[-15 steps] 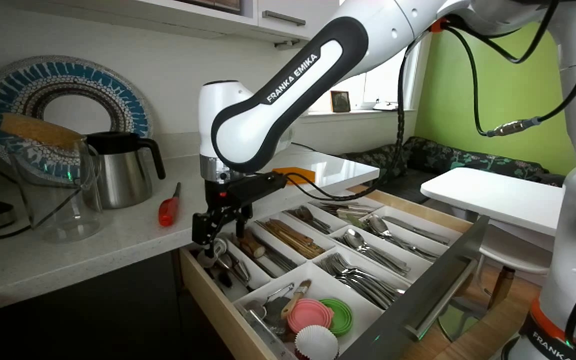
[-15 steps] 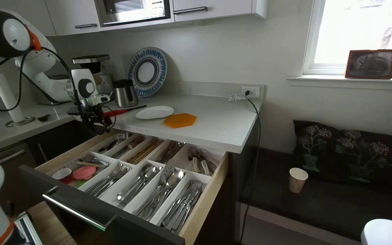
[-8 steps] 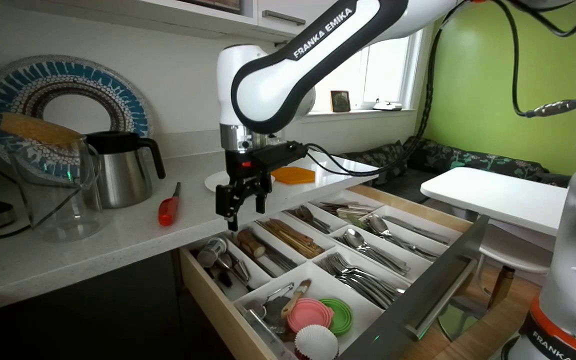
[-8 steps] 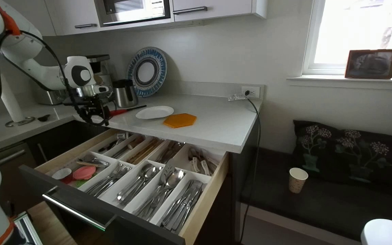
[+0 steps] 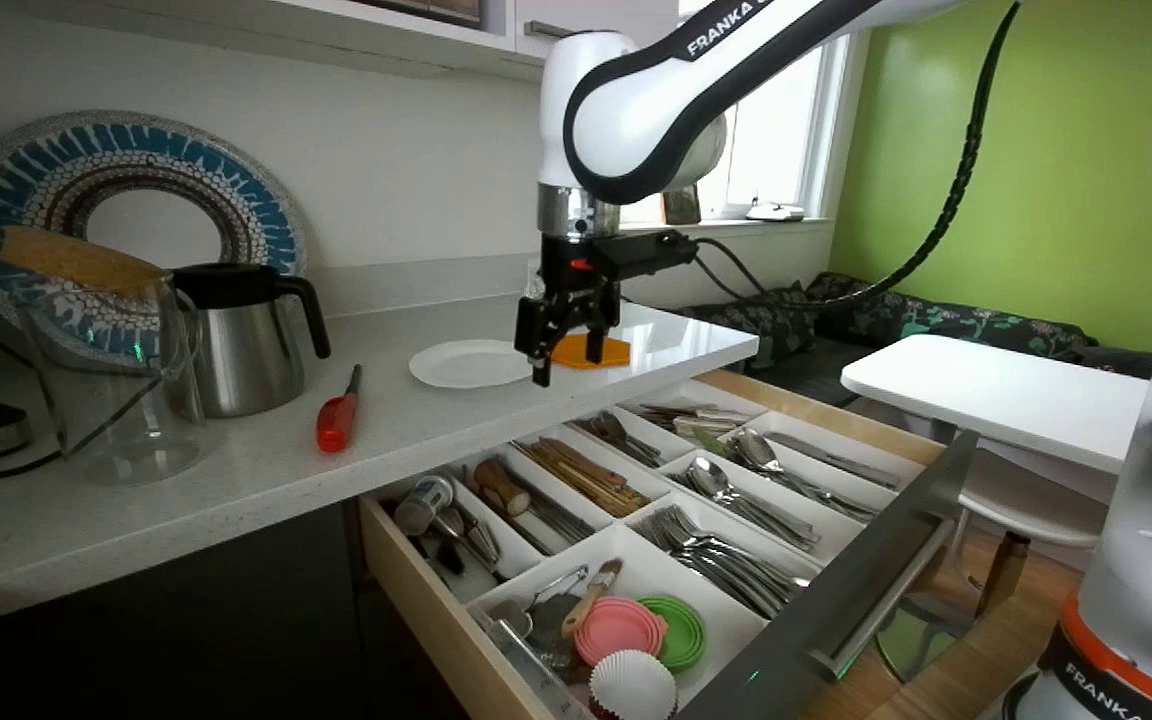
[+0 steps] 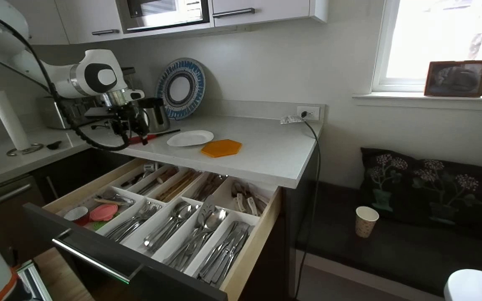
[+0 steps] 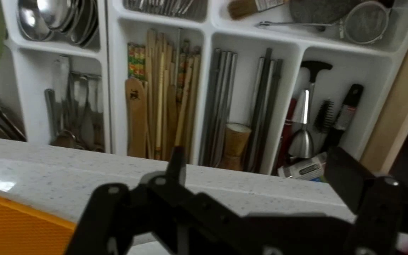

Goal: Remove the silver object from the white plate and put it in the drawer on the left

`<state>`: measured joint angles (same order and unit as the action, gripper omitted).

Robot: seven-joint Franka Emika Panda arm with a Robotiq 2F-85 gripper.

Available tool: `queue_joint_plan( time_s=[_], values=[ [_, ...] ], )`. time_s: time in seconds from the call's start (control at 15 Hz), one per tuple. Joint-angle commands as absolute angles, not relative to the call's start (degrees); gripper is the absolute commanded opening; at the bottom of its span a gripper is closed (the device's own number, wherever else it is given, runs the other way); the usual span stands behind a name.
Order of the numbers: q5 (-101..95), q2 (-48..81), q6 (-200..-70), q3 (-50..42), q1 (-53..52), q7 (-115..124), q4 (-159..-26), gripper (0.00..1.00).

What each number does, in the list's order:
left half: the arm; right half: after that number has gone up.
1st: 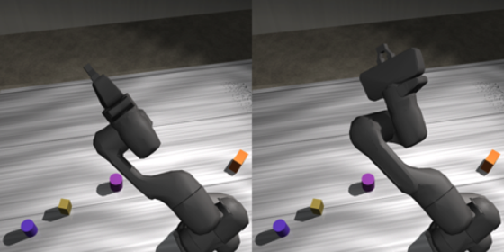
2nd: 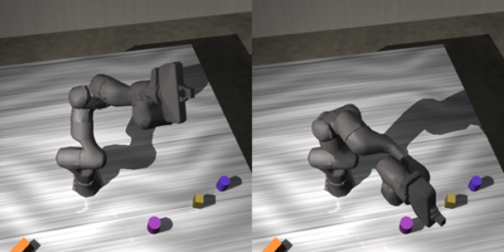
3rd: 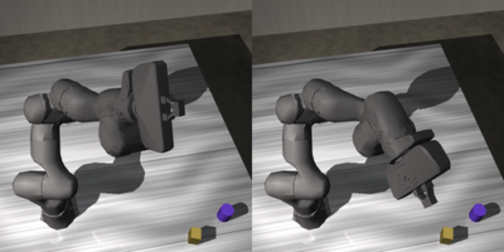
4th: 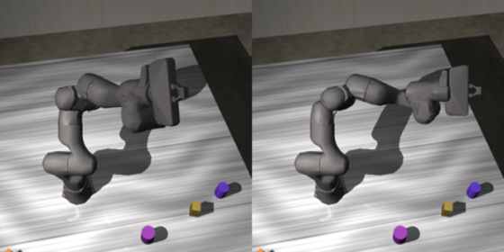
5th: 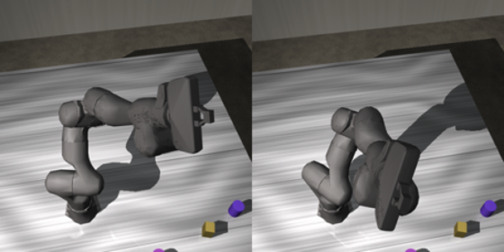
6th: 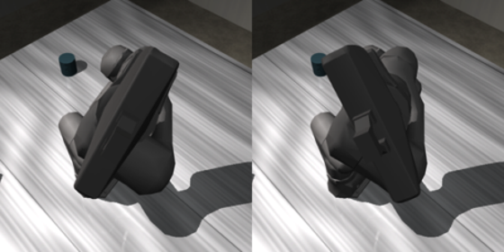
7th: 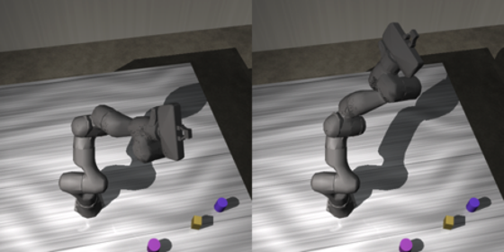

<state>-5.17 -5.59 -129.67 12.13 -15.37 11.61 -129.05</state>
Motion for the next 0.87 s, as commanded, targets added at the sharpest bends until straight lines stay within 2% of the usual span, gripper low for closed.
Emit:
queue_joint_plan(
  time_s=[0.0, 0.4, 0.8],
  values=[
    [-7.1, -13.1, -129.8, 11.2, -11.7, 14.6, -134.8, 1.00],
    [-15.6, -18.8, -130.4, 11.5, -5.5, 19.4, -135.7, 1.00],
    [-15.8, -17.7, -129.6, 11.2, -5.3, 17.0, -133.7, 1.00]
  ],
)
